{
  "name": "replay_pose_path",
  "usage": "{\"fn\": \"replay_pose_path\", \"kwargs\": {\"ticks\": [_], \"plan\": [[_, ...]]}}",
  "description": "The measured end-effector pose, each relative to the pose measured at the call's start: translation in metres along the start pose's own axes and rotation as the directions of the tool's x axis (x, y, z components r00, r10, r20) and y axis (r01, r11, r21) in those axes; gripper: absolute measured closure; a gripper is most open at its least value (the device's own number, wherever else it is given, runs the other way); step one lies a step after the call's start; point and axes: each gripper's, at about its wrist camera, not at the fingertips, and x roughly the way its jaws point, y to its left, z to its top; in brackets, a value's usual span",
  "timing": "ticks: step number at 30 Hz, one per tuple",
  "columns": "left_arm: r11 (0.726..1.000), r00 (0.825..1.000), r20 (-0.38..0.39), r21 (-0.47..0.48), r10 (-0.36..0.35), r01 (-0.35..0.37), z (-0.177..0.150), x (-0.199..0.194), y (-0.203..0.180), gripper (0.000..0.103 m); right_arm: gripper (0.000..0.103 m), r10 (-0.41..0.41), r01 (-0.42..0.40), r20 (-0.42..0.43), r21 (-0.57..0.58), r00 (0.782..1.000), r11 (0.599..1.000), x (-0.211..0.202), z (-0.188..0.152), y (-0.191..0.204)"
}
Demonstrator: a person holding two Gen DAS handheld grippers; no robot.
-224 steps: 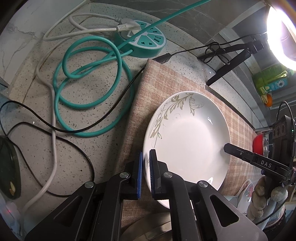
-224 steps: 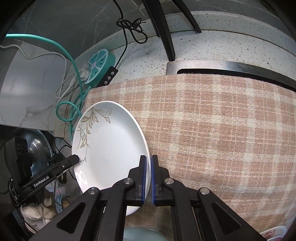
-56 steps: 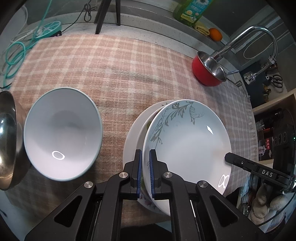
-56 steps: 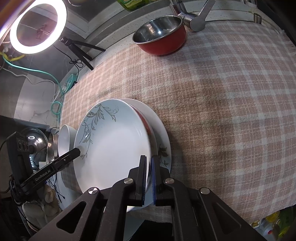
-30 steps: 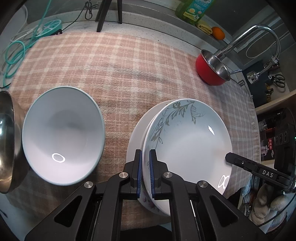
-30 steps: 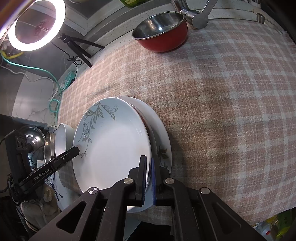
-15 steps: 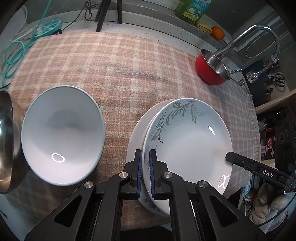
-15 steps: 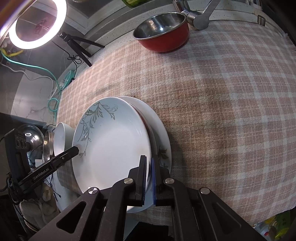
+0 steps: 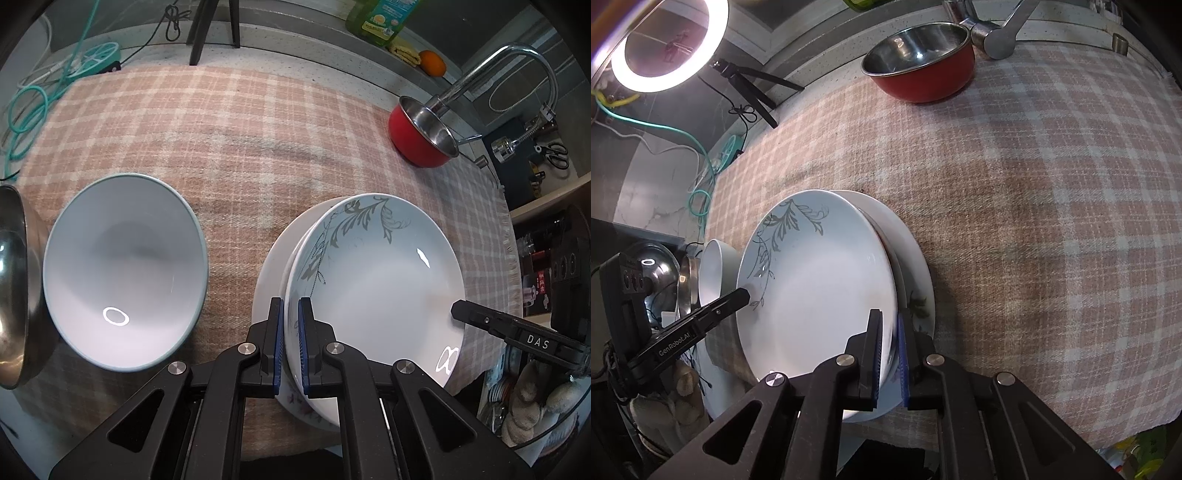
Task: Organize plates and bowls
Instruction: 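Open both tools and release the leaf-pattern plate rim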
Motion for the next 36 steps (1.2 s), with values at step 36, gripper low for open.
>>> {"fn": "replay_pose_path", "kwargs": {"ticks": [36], "plan": [[1.0,0.999,0.039,-0.011,-0.009,0.009,0.0,-0.024,0.006,0.097,0.082,-0.009,0.009,-0.005,-0.027,1.0,1.0,-0.002,0.001,0.011]]}}
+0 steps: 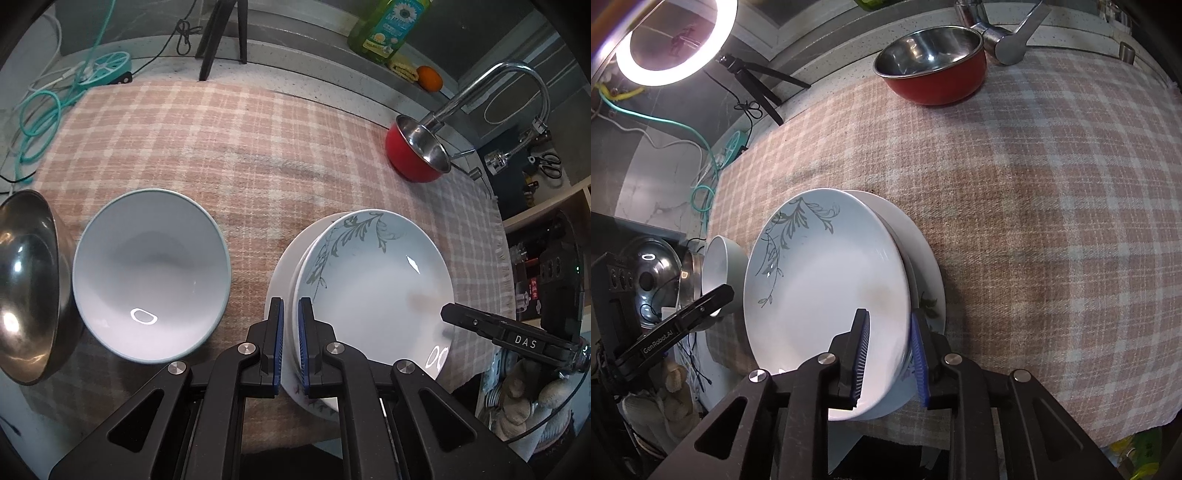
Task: Organize plates and bowls
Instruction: 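Open both tools and release the leaf-pattern plate rim, then move both tools to the rim of the large stainless steel bowl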
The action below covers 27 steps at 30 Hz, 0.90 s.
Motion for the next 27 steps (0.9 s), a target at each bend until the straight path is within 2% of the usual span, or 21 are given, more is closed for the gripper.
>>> {"fn": "replay_pose_path", "kwargs": {"ticks": [4,7,17,27], "plan": [[1.0,1.0,0.009,-0.005,-0.003,0.003,-0.001,-0.006,0.004,0.097,0.081,-0.007,0.007,0.002,-0.008,1.0,1.0,-0.001,0.001,0.001],[1.0,1.0,0.016,-0.015,0.0,0.0,-0.001,-0.01,0.009,0.097,0.072,-0.003,0.003,0.004,-0.006,1.0,1.0,-0.001,0.001,0.001],[0.999,0.999,0.045,-0.043,-0.001,0.003,-0.006,-0.025,0.02,0.097,0.072,-0.022,0.023,0.012,-0.016,1.0,1.0,-0.005,0.002,-0.001],[0.995,0.997,0.08,-0.1,-0.021,0.029,-0.03,-0.043,0.034,0.096,0.072,-0.013,0.018,0.073,-0.07,0.997,0.997,-0.027,-0.001,0.012]]}}
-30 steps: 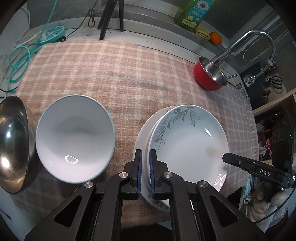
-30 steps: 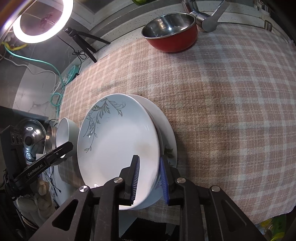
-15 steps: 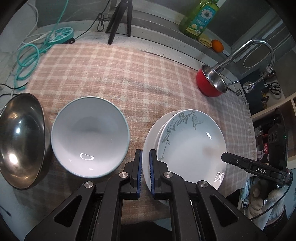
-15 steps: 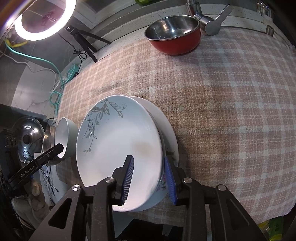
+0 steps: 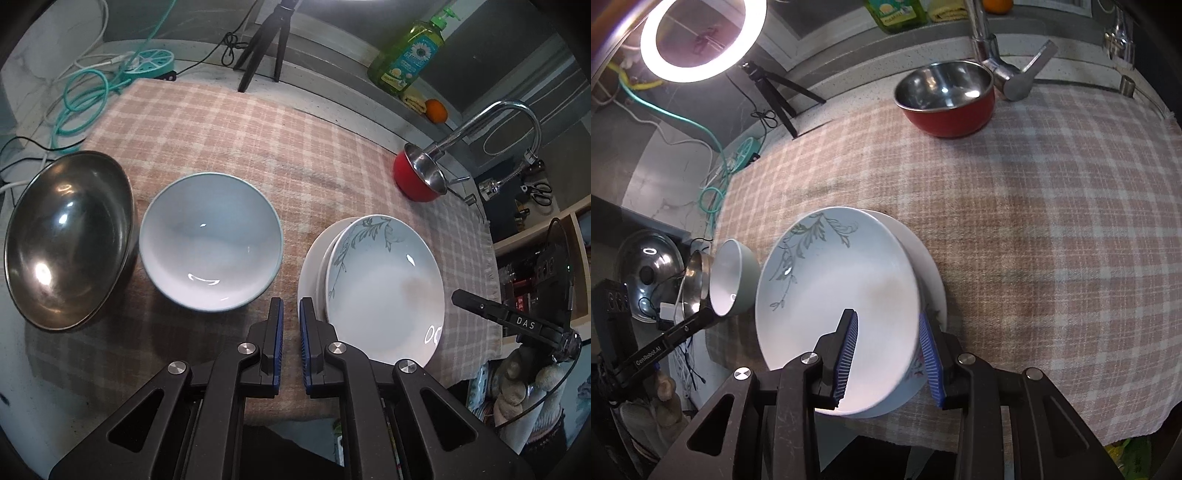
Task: Organize plates and bowls
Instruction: 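Move both tools to the rim of the large stainless steel bowl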
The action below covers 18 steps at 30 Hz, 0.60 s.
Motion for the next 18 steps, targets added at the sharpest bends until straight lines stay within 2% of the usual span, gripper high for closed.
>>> {"fn": "replay_pose_path", "kwargs": {"ticks": [11,18], "plan": [[0.996,0.995,0.093,-0.093,0.026,-0.018,-0.017,-0.037,0.03,0.096,0.072,0.066,-0.062,0.039,-0.086,0.997,0.994,-0.009,0.003,0.043],[0.988,0.986,0.149,-0.145,0.068,-0.046,-0.017,-0.06,0.056,0.096,0.072,0.125,-0.12,0.023,-0.156,0.992,0.98,-0.003,0.012,0.086]]}}
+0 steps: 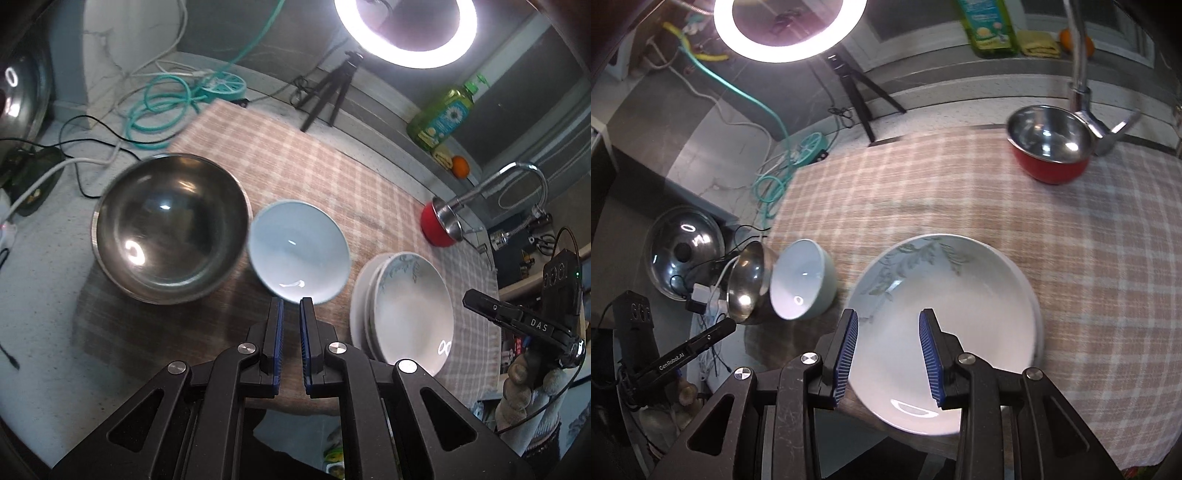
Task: Organize plates and bowls
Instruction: 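Move both tools to the rim of the large stainless steel bowl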
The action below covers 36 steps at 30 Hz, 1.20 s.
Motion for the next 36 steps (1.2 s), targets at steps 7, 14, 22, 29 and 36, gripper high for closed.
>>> {"fn": "replay_pose_path", "kwargs": {"ticks": [7,14,22,29,36], "plan": [[0.996,0.998,0.041,-0.08,0.042,-0.038,0.009,-0.013,0.037,0.094,0.072,0.037,-0.039,-0.036,-0.062,0.999,0.997,0.024,0.018,0.036],[0.982,0.994,0.059,-0.169,0.091,-0.08,0.014,-0.023,0.081,0.094,0.072,0.059,-0.07,-0.08,-0.132,0.995,0.989,0.052,0.034,0.078],[0.967,0.991,0.037,-0.227,0.127,-0.116,0.02,-0.016,0.115,0.094,0.072,0.071,-0.099,-0.148,-0.197,0.987,0.975,0.094,0.052,0.127],[0.959,0.991,0.012,-0.255,0.131,-0.124,0.026,-0.005,0.131,0.094,0.072,0.085,-0.127,-0.21,-0.191,0.974,0.973,0.129,0.06,0.15],[0.956,0.991,0.01,-0.266,0.133,-0.126,0.031,0.0,0.138,0.094,0.072,0.088,-0.131,-0.235,-0.174,0.968,0.976,0.151,0.067,0.158]]}}
